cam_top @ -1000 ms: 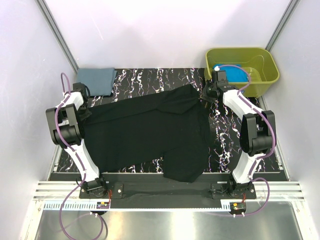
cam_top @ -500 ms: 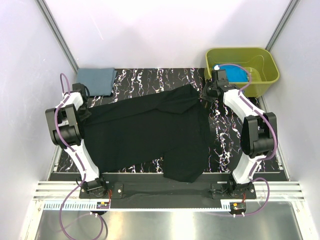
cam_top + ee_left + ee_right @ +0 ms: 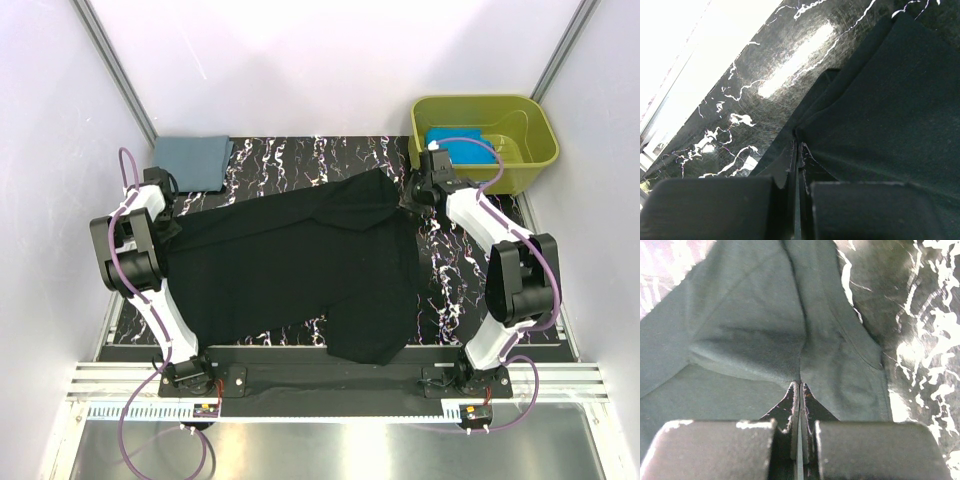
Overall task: Fold and stack the t-shirts
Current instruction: Fold the tshirt
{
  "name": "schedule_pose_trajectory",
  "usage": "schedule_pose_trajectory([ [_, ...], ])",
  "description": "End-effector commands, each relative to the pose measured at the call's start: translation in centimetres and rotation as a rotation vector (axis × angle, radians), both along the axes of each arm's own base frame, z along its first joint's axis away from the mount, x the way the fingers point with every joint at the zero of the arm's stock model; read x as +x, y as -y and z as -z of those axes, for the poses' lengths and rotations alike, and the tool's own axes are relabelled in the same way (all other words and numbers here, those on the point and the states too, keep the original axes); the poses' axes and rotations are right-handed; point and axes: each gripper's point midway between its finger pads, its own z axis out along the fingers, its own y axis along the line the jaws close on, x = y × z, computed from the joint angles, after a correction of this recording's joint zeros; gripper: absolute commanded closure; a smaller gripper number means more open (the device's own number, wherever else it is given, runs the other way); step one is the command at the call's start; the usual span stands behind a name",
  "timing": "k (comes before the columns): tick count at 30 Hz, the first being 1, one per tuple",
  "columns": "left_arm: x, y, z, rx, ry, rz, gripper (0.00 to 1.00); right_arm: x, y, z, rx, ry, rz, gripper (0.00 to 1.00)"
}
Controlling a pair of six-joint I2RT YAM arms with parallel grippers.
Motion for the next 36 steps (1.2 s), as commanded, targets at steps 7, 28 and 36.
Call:
schedule_pose_trajectory([
  [7,-0.7,-0.4,-0.8,0.010,0.019,-0.027,0.87,-0.3,2.6,1.8,-0.132,0.013,0.077,1.00],
  [28,6.6,3.5,-3.7,-0.247,0.366,0.043,0.73,-0.1,3.5,3.9,-0.246,-0.030,0.004,0.96],
  [36,4.8,3.0,0.2,-0.238,0.258,0.023,0.71,-0.7,4.4,5.2,-0.305,-0.086,0.004,1.00],
])
